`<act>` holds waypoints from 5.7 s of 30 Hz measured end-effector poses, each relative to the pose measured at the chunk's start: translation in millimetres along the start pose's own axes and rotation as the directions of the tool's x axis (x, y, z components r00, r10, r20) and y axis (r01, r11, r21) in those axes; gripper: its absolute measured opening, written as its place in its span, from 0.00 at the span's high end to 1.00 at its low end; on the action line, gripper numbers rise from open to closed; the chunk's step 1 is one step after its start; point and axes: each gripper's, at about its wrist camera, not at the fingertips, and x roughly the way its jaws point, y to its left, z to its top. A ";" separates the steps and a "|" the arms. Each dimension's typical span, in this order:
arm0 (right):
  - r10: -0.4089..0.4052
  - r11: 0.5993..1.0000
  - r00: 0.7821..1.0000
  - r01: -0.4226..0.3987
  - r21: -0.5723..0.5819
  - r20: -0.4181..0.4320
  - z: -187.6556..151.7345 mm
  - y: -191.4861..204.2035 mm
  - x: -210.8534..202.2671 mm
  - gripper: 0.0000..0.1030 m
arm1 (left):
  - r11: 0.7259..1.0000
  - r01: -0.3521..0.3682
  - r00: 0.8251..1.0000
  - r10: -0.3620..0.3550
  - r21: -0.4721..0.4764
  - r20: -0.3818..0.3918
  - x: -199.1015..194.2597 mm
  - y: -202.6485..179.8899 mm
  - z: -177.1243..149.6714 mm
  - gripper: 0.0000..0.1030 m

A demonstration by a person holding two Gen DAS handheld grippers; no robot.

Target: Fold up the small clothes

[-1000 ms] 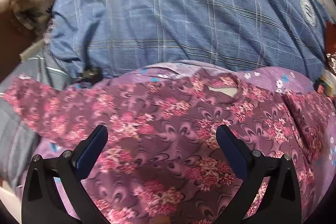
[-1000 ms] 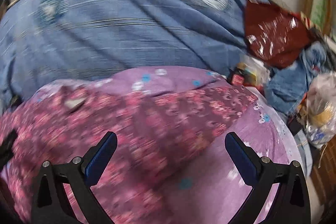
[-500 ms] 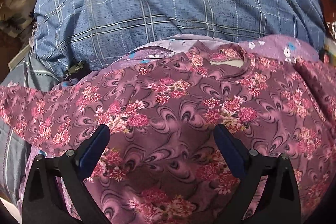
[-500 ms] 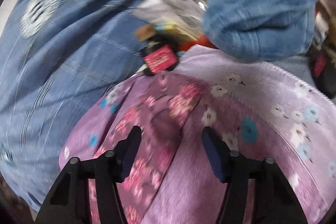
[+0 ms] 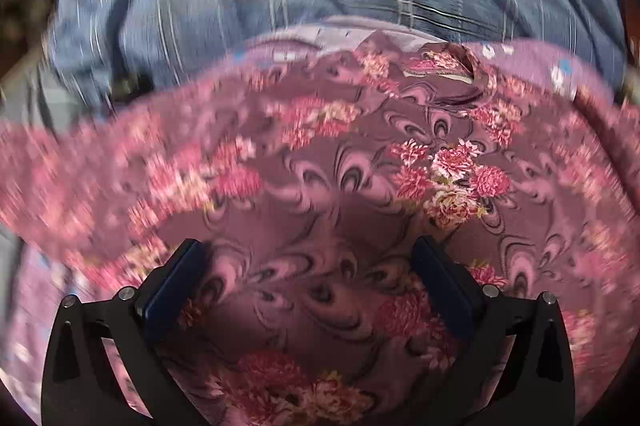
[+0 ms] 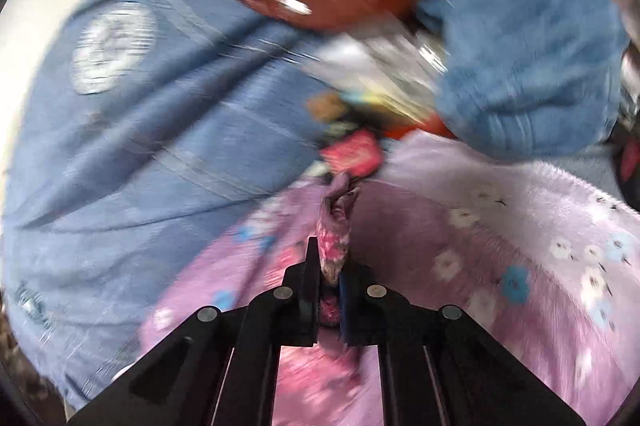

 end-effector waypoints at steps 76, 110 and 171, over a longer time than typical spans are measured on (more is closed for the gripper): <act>0.151 0.802 0.825 -0.425 -0.421 -0.545 -360.3 221.8 -7.1 0.46 | 0.697 -0.176 0.945 0.317 -0.696 0.078 -61.7 378.9 17.7 0.09; 0.202 0.888 0.897 -0.337 -0.311 -0.394 -291.3 191.2 -27.5 0.58 | 0.957 0.202 0.908 -0.103 -0.209 0.406 -101.5 139.1 92.0 0.97; 0.064 0.965 0.883 -0.173 -0.196 -0.465 -232.5 141.1 13.7 0.62 | 1.000 -0.025 0.992 0.024 -0.014 -0.127 16.1 113.8 31.6 0.24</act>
